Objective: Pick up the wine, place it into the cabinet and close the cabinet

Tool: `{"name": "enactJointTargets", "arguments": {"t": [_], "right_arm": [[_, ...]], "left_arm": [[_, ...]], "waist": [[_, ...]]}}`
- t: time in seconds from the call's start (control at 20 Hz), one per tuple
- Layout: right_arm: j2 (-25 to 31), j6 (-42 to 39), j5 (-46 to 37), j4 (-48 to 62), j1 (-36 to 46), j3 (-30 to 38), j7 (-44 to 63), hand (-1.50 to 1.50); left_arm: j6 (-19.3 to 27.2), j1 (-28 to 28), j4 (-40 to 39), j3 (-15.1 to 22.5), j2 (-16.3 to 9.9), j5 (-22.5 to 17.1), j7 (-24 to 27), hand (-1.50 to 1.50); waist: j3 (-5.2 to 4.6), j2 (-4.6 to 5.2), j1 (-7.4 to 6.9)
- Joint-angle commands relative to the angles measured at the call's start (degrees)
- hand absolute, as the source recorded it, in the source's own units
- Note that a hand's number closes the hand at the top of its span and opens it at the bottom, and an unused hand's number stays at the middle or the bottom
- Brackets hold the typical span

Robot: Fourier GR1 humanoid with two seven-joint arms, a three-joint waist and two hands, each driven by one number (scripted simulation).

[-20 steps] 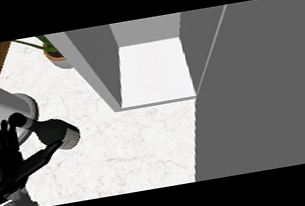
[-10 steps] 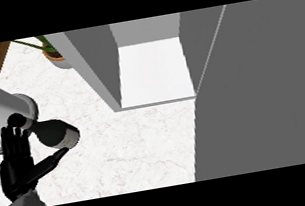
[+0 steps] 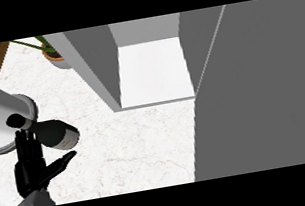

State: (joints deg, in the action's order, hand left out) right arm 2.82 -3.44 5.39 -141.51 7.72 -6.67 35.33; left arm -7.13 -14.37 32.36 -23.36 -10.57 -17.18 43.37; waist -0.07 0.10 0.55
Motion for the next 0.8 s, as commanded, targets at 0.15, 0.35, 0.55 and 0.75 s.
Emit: {"name": "enactJointTargets", "arguments": {"t": [0.15,0.35,0.55,0.75], "right_arm": [[-0.8,1.5,0.7,-2.8,2.5,-1.9,3.9,-1.50],[0.2,-1.6,3.7,-4.2,-2.6,0.6,-0.4,-1.50],[-0.7,-1.0,3.1,-6.0,-4.1,-1.3,1.5,-1.50],[-0.8,-1.3,2.2,-2.0,-2.7,-0.8,-0.5,-1.50]], "left_arm": [[-6.1,-5.7,-13.4,-1.0,-0.3,-0.6,6.4,-1.50],[-8.6,-8.3,-18.2,-2.2,-3.6,-0.9,9.1,-1.50],[-5.9,-9.6,-16.8,-1.0,-0.9,-0.5,10.4,-1.50],[-7.8,-11.3,-20.8,-1.1,-1.6,0.1,13.1,-1.50]], "waist": [[-0.09,0.14,0.28],[-0.07,0.24,0.67],[-0.01,0.04,0.32],[-0.10,0.31,0.73]]}}
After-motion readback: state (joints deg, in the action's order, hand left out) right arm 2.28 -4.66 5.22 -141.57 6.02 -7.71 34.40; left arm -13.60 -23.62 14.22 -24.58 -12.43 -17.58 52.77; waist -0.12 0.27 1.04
